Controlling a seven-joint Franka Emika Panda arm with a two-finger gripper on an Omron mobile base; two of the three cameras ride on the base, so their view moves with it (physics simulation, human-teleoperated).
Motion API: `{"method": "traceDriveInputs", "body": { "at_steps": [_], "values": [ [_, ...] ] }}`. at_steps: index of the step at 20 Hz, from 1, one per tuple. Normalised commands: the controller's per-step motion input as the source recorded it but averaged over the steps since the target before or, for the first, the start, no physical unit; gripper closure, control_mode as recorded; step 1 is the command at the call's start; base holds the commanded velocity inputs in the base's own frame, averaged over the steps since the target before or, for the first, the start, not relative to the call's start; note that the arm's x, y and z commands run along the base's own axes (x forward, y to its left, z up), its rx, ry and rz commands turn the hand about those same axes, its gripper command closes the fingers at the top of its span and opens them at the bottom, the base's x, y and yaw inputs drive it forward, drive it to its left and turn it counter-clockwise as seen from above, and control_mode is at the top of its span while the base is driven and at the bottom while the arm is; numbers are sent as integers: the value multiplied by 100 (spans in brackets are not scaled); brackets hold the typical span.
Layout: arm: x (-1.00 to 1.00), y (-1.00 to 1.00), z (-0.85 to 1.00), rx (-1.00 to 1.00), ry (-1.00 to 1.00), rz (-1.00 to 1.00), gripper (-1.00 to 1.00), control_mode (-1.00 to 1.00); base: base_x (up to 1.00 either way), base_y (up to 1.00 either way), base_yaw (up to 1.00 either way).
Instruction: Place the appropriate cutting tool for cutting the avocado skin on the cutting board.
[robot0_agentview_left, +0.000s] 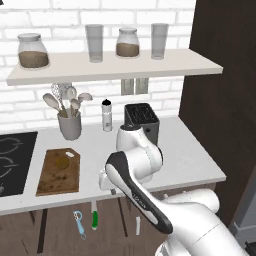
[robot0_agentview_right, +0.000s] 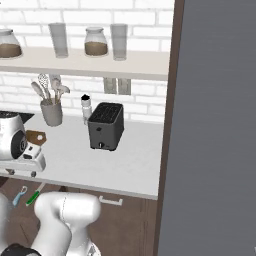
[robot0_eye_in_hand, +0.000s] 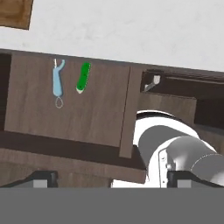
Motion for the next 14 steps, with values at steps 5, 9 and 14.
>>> {"method": "traceDriveInputs", "body": {
  "at_steps": [5, 9, 14],
  "values": [
    [-31, 84, -55, -4, 10, -1, -100, -100, 0, 0, 0],
    [-34, 41, -48, -1, 2, 0, -100, -100, 0, 0, 0],
    [1, 30, -60, 0, 11, 0, -100, -100, 0, 0, 0]
  ]
}}
